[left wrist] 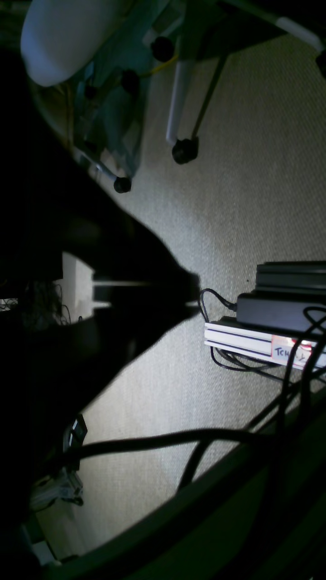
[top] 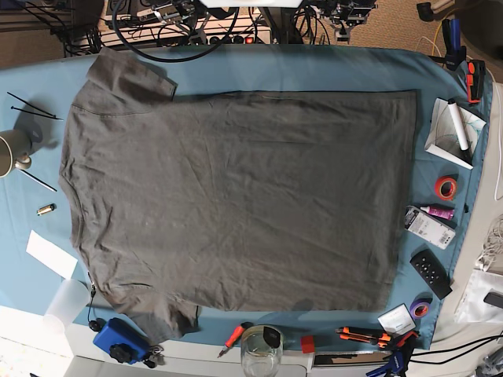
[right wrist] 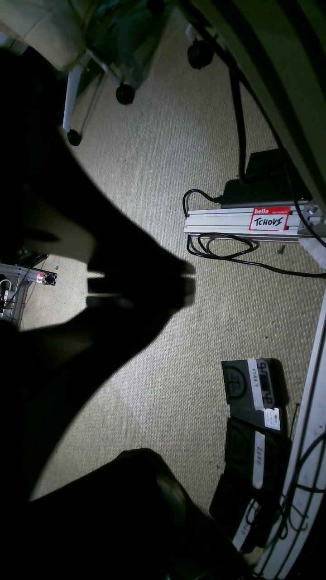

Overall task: Fold the T-shirt properly
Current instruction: 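Move both grippers toward the shirt's collar-side corners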

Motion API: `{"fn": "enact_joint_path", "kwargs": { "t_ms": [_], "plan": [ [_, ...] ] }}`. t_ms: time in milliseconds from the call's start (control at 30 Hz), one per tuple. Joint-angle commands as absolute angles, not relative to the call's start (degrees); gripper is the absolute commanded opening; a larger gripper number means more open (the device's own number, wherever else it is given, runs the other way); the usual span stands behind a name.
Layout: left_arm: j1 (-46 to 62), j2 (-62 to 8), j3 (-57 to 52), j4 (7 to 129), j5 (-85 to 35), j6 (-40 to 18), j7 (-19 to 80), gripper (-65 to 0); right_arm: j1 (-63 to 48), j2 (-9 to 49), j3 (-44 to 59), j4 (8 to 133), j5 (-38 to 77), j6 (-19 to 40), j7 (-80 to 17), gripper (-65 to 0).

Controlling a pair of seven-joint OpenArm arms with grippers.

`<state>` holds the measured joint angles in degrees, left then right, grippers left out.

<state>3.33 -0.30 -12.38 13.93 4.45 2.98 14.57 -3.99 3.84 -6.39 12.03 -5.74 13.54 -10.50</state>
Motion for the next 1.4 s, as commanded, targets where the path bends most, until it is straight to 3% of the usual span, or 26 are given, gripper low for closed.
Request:
{"fn": "enact_joint_path", "kwargs": {
  "t_ms": [0, 733, 1067, 1367],
  "plan": [
    [3.66, -0.14, -12.23, 14.15, 4.23, 2.98, 14.92, -65.0, -4.10, 4.29, -6.44, 12.32, -5.39, 13.93, -10.92, -65.0],
    [4.40, -1.85, -12.23, 15.03, 4.10, 2.98, 16.05, -65.0, -4.14, 6.61, -6.44, 12.38, -5.21, 13.93, -13.69, -65.0],
    [14.59, -5.56, -12.23, 27.00, -1.37, 2.98, 17.54, -65.0, -4.93, 12.03, -6.42, 13.21, 2.13, 14.31, -18.17, -65.0],
    [28.14, -9.93, -12.23, 44.75, -7.77, 3.01, 17.54, -65.0, -18.06, 16.12, -6.42, 29.74, 2.13, 14.31, -17.89, -65.0]
  ]
}}
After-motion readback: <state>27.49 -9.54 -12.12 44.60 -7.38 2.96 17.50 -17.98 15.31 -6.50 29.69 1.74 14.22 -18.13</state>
